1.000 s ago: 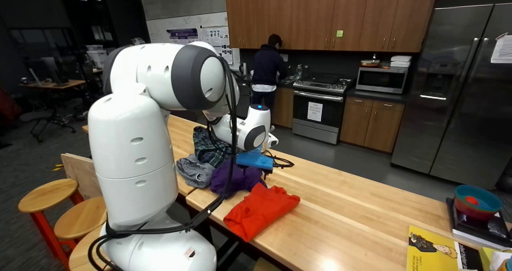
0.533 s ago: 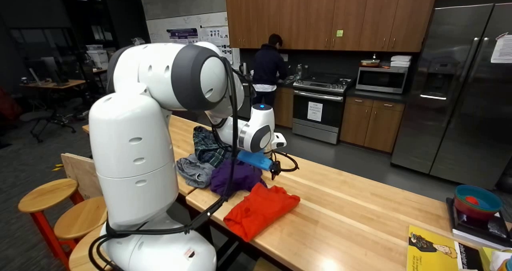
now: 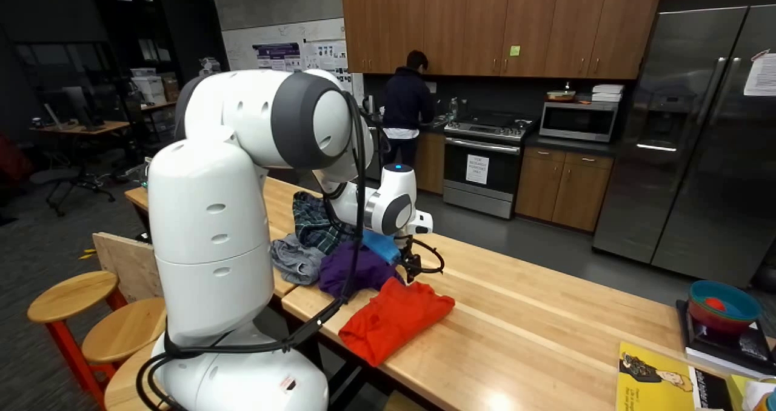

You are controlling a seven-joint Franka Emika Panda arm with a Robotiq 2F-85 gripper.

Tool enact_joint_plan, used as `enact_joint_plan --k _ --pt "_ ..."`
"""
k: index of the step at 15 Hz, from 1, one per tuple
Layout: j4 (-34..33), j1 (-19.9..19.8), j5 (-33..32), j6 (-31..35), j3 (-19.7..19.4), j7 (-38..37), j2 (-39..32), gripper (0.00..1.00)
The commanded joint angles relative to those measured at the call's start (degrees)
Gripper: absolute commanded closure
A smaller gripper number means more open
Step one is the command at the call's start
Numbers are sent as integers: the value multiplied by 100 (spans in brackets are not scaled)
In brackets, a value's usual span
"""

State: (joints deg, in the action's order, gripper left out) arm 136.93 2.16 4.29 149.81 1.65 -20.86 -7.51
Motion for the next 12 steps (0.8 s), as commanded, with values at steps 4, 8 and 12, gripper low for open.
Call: enact_joint_plan --k 4,8,12 --pt "-102 58 25 -469 -113 -372 -251 0" --pt "74 41 58 -594 -152 -323 -237 0" --pt "66 -16 163 -687 -195 -247 -364 0"
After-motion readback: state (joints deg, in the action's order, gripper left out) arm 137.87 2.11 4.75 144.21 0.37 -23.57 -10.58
